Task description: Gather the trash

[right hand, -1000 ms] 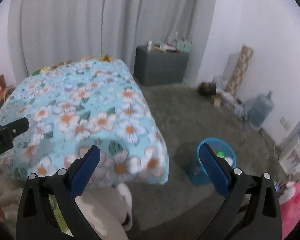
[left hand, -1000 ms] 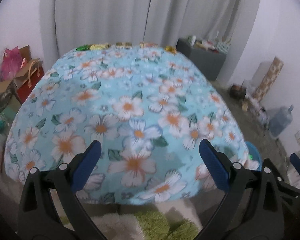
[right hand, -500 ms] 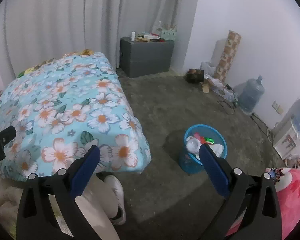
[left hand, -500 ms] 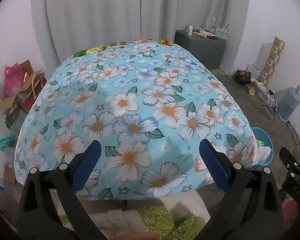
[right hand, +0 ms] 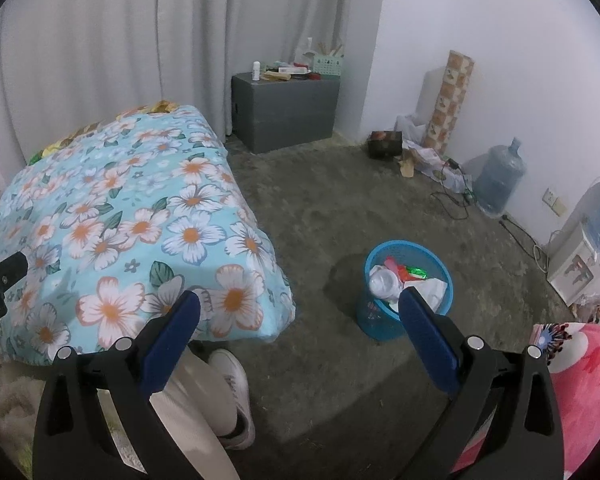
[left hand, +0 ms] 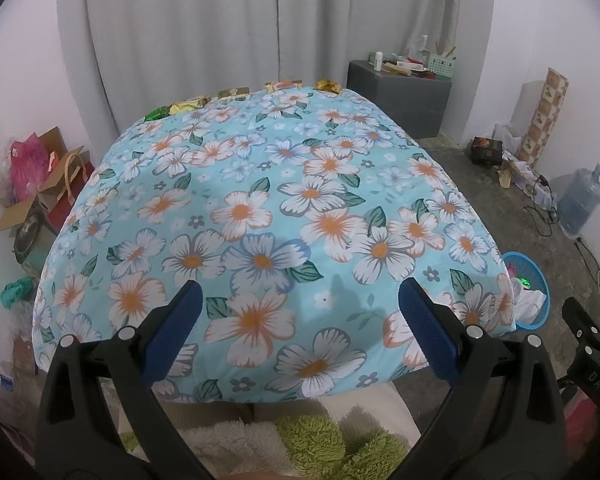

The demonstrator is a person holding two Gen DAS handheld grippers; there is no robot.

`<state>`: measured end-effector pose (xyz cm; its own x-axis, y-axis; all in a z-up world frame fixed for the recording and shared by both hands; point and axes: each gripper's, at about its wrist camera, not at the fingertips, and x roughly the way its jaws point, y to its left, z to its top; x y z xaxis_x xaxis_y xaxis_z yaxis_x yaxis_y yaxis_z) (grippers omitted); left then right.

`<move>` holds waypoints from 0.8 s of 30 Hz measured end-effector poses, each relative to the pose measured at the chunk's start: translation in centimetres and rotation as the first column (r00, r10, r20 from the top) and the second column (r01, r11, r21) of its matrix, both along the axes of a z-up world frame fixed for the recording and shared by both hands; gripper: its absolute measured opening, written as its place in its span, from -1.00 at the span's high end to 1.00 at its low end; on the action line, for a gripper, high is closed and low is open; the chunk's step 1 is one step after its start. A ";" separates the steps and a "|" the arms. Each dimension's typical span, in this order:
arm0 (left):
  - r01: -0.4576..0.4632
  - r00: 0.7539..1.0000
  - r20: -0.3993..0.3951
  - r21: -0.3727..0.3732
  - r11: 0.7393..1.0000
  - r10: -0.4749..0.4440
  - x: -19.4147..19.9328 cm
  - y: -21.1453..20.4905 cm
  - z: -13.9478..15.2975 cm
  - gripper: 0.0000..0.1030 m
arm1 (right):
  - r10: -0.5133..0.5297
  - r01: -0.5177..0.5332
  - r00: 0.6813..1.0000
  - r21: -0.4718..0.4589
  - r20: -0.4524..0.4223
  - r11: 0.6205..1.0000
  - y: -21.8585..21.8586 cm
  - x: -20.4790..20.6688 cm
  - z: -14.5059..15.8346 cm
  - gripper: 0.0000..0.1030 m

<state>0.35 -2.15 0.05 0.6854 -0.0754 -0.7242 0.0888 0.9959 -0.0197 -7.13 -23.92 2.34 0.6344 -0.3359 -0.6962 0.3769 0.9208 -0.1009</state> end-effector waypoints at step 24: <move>-0.004 1.000 -0.015 -0.008 1.000 0.004 0.0 0.3 -0.3 -0.83 | 0.009 -0.009 1.000 0.003 -0.001 1.000 0.5 0.2 -0.1 -0.87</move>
<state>0.35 -1.82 -0.28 0.6746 -0.0787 -0.7340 0.0844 0.9960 -0.0292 -6.96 -23.47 2.24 0.6363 -0.3287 -0.6980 0.3688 0.9242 -0.0991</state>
